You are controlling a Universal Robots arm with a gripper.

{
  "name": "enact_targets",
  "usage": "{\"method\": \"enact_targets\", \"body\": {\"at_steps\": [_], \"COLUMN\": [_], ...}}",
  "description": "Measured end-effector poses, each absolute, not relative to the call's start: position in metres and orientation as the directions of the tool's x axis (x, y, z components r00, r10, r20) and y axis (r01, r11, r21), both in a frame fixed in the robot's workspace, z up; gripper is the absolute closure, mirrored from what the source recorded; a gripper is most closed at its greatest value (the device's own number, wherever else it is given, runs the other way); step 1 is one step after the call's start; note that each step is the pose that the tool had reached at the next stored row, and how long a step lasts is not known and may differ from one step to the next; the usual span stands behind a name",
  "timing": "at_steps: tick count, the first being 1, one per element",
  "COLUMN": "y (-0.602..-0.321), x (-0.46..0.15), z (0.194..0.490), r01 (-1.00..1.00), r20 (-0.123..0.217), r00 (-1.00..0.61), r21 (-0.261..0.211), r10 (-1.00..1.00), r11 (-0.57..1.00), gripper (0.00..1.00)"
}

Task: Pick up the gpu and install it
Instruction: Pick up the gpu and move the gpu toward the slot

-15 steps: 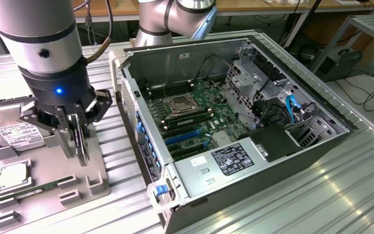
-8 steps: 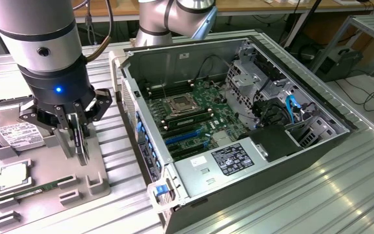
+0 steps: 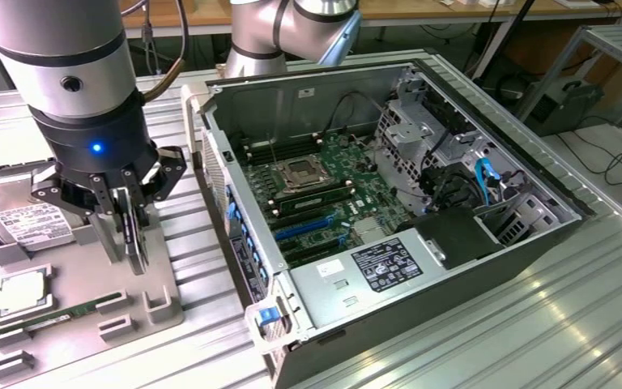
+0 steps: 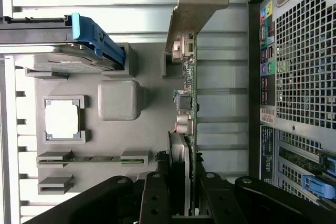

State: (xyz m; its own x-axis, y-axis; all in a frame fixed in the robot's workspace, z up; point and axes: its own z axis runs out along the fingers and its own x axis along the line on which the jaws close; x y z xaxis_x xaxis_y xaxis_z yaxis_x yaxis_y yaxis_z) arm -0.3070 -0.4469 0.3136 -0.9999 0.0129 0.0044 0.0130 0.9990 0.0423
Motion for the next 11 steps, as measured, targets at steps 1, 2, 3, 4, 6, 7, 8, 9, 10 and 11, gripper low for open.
{"method": "enact_targets", "body": {"at_steps": [1, 2, 3, 4, 6, 7, 8, 9, 10, 11], "y": [-0.4469, -0.4469, -0.4469, -0.4469, -0.4469, -0.4469, -0.4469, -0.4469, -0.4469, -0.4469], "x": [-0.307, -0.307, -0.3071, -0.307, -0.307, -0.307, -0.307, -0.307, -0.3071, -0.307], "z": [0.3138, 0.3141, 0.3144, 0.3147, 0.3152, 0.3155, 0.3158, 0.3161, 0.3164, 0.3168], "r01": [0.013, 0.013, 0.013, 0.013, 0.013, 0.013, 0.013, 0.013, 0.013, 0.013], "r20": [0.004, 0.004, 0.004, 0.004, 0.004, 0.004, 0.004, 0.004, 0.004, 0.004], "r00": [-1.0, -1.0, -1.0, -1.0, -1.0, -1.0, -1.0, -1.0, -1.0, -1.0], "r21": [0.042, 0.042, 0.042, 0.042, 0.042, 0.042, 0.042, 0.042, 0.042, 0.042], "r10": [0.013, 0.013, 0.013, 0.013, 0.013, 0.013, 0.013, 0.013, 0.013, 0.013], "r11": [0.999, 0.999, 0.999, 0.999, 0.999, 0.999, 0.999, 0.999, 0.999, 0.999], "gripper": [0.73, 0.73, 0.73, 0.73, 0.73, 0.73, 0.73, 0.73, 0.73, 0.73]}}
